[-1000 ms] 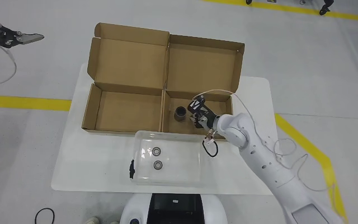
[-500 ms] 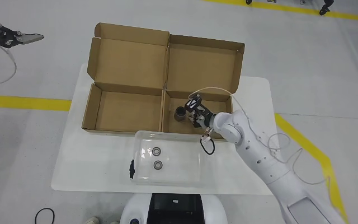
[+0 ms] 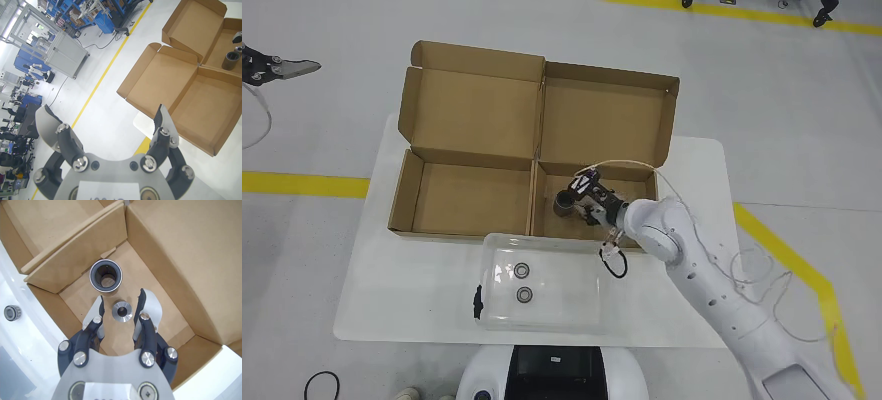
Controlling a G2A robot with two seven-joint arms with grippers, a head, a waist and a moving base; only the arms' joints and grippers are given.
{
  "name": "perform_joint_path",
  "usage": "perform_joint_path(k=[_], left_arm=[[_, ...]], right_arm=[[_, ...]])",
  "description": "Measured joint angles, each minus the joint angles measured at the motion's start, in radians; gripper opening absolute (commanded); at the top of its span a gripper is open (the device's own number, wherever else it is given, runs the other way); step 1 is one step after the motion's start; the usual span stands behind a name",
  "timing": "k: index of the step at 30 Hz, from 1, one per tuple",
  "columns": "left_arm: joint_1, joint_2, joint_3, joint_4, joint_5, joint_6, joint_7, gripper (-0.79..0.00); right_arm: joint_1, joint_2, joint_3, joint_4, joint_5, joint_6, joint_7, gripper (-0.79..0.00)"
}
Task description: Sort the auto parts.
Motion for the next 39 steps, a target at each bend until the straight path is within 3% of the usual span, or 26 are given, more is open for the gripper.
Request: perform_joint_path(k=[7,15,18,27,32,39], left_arm=[[0.0,0.0,0.0,0.0,0.0,0.0,0.0,0.0],[0.0,0.0,0.0,0.0,0.0,0.0,0.0,0.0],[0.0,0.0,0.0,0.0,0.0,0.0,0.0,0.0],[0.0,0.0,0.0,0.0,0.0,0.0,0.0,0.0],[0.0,0.0,0.0,0.0,0.0,0.0,0.0,0.0],[0.0,0.0,0.0,0.0,0.0,0.0,0.0,0.0]], right_arm=[[-0.103,0.027,0.055,-0.231,0.006,-0.095,-0.002,-0.456],[-0.173,0.034,0.012,-0.378,-0.03,-0.163,-0.041,-0.437],[-0.187,0.031,-0.026,-0.386,-0.044,-0.188,-0.079,-0.413],[-0.199,0.014,-0.136,-0.329,-0.098,-0.194,-0.175,-0.437],[-0.208,0.006,-0.169,-0.29,-0.104,-0.179,-0.214,-0.545],[-0.209,0.004,-0.174,-0.281,-0.114,-0.168,-0.219,-0.539]])
